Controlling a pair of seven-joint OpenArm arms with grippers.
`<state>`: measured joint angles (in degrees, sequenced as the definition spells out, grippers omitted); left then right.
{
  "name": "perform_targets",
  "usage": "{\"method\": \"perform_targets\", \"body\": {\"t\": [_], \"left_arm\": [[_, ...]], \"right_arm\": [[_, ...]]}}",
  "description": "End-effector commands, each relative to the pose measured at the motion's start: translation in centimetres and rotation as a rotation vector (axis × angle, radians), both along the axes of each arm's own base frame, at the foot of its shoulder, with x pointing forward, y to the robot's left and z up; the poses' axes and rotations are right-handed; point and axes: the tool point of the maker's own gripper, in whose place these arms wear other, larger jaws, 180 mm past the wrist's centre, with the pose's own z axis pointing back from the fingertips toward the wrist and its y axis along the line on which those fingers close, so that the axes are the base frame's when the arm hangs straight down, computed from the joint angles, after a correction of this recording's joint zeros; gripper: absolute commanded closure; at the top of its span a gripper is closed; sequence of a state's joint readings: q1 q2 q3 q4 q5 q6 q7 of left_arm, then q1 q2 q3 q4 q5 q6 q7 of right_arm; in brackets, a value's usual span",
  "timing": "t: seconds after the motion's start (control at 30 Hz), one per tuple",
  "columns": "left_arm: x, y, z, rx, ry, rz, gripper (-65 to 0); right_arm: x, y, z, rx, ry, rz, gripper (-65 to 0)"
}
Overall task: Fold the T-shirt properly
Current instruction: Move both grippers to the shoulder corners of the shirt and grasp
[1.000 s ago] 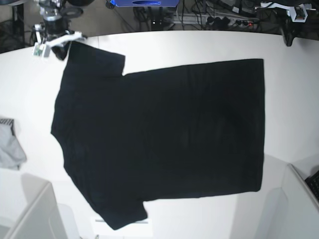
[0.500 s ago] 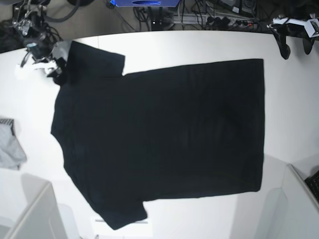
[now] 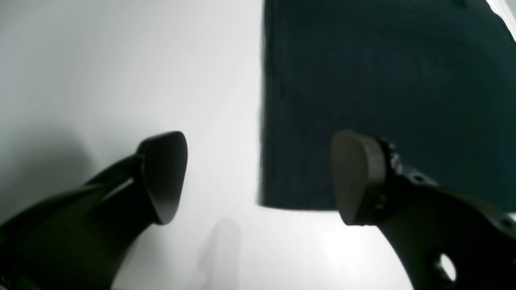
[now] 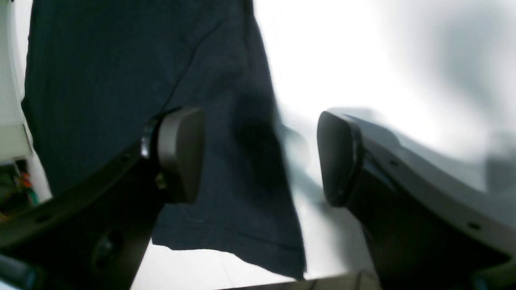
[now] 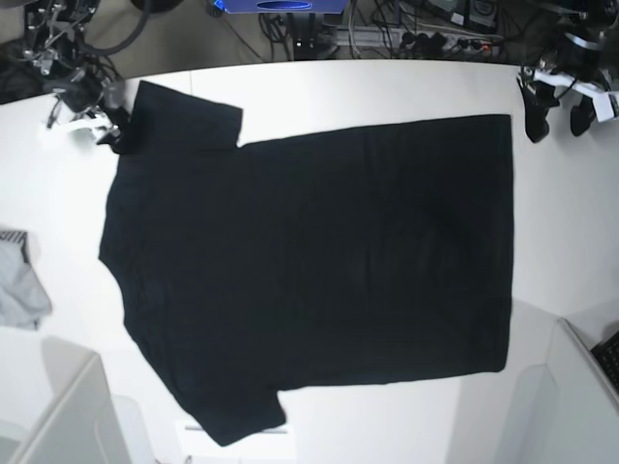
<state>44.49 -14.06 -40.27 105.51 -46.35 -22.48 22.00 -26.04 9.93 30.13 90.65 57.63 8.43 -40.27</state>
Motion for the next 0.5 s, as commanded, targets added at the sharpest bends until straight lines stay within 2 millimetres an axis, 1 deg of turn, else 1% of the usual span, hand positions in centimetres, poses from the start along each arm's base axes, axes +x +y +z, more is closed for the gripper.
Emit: {"method": "perform_targets", "body": {"t": [0.0, 0.13, 0.23, 0.33, 0.37, 0.47], "left_arm": [[-0.1, 0.1, 0.2, 0.0, -0.001, -0.005, -53.3], [-0.1, 0.7, -0.9, -0.018, 0.018, 0.018, -53.3], [-0.1, 0.8, -1.5, -0.033, 0.02, 0.035, -53.3], [-0.7, 1.0, -2.5, -0.049, 0.042, 0.054, -53.3], [-0.8, 1.1, -2.7, -0.051, 0.048, 0.058, -53.3], [-1.0, 1.1, -3.0, -0.06, 0.051, 0.065, -53.3]], "right_arm": [[-0.4, 0.0, -0.3, -0.023, 0.029, 0.028, -41.1], [-1.2, 2.0, -1.3, -0.008, 0.063, 0.083, -41.1], [-1.4, 3.3, -1.6, -0.002, 0.06, 0.108, -41.0], [-2.0, 4.7, -2.1, 0.009, 0.064, 0.132, -40.5], [-2.0, 5.0, -2.2, 0.01, 0.062, 0.139, -39.2], [-2.3, 5.7, -2.5, 0.014, 0.063, 0.147, -31.7]]}}
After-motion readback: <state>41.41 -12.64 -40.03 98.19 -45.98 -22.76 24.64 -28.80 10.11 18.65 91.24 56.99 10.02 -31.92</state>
